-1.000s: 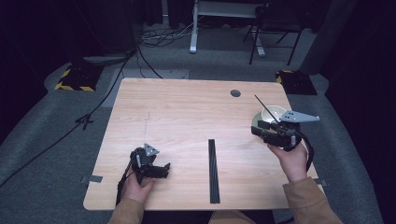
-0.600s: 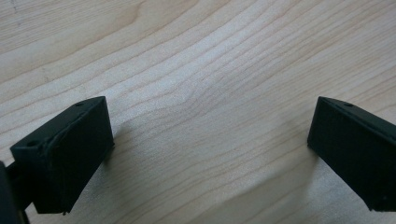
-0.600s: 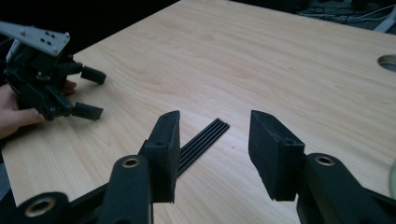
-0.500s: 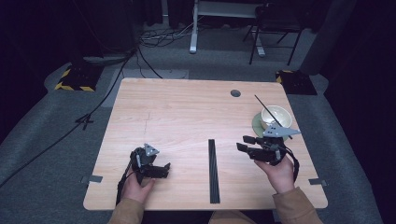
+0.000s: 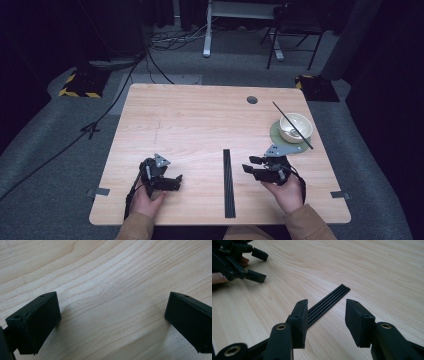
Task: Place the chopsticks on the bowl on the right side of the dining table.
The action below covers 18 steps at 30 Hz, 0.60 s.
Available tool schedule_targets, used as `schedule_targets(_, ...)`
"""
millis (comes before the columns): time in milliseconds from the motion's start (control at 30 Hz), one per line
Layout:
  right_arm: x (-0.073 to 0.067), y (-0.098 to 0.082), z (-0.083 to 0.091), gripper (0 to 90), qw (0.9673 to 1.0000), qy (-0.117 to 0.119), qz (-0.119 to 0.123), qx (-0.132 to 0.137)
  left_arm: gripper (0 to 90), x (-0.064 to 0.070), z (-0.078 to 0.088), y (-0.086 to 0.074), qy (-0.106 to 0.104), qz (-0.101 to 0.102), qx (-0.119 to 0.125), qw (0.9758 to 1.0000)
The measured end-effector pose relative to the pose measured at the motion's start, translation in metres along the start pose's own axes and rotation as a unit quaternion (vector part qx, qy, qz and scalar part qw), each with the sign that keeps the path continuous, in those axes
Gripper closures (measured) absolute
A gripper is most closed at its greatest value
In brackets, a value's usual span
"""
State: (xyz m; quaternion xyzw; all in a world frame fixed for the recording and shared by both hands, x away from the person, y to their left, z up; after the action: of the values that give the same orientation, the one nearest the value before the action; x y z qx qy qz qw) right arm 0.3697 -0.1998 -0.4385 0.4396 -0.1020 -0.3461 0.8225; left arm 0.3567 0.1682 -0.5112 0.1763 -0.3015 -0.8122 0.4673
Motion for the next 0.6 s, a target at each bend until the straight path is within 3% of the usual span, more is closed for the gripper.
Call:
schedule_targets(333, -0.006, -0.021, -0.022, 53.2, 0.9999, -0.001, -0.010, -0.011, 0.5, 0.000, 0.000, 0.000, 0.001, 0.000, 0.000, 1.0000)
schedule_targets(600, -0.012, -0.034, -0.042, 52.4, 0.9992, -0.002, -0.005, -0.040, 0.5, 0.000, 0.000, 0.000, 0.001, 0.000, 0.000, 1.0000)
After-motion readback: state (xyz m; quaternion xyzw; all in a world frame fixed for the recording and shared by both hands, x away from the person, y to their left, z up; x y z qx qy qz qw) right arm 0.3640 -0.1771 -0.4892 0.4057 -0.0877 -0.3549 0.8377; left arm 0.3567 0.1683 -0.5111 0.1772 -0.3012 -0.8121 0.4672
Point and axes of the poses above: each handheld gripper's, and its own axes: z roughly backward along the jaws, y roughly out of its top, x roughly to its right, the point moved 1 cm from there along -z, roughly forward along the jaws, and after that the axes turned 3 degrees about -z, right-handed, at the moved point
